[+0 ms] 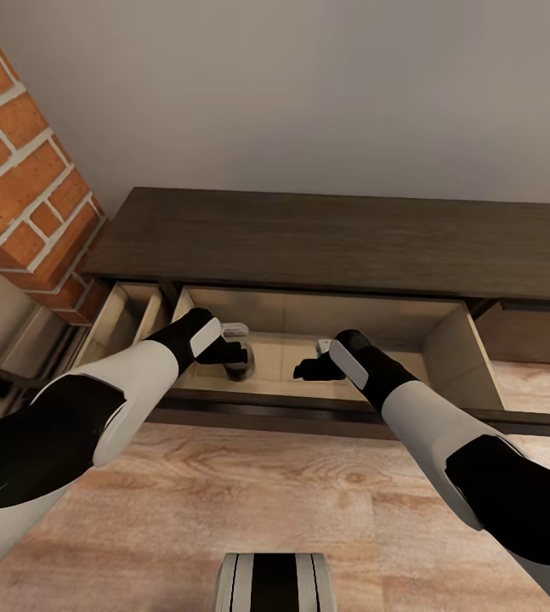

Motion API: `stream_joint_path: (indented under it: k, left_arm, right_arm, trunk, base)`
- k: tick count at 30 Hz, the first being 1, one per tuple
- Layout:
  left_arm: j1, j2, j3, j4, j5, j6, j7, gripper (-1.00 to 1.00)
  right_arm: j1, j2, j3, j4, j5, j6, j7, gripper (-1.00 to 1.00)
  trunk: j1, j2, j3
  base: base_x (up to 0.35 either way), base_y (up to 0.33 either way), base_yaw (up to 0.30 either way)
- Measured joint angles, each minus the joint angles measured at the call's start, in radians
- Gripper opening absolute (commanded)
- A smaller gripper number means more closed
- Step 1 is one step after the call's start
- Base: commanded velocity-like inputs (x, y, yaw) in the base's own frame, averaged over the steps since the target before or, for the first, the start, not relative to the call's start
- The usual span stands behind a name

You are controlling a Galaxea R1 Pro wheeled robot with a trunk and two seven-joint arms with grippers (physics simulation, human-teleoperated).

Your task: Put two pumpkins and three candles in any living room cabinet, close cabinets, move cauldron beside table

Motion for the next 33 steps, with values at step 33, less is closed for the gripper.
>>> stream_joint_path:
  k: [33]
  left_arm:
    - [0.0,0.0,-0.001,-0.001,-0.001,0.087,0.0,1.0]
  right_arm:
    - [0.0,0.001,0.002,0.006,0.0,0.004,-0.001,1.0]
  trunk:
    - [-0.014,0.007,0.116]
  base:
    - [0.0,0.0,0.0]
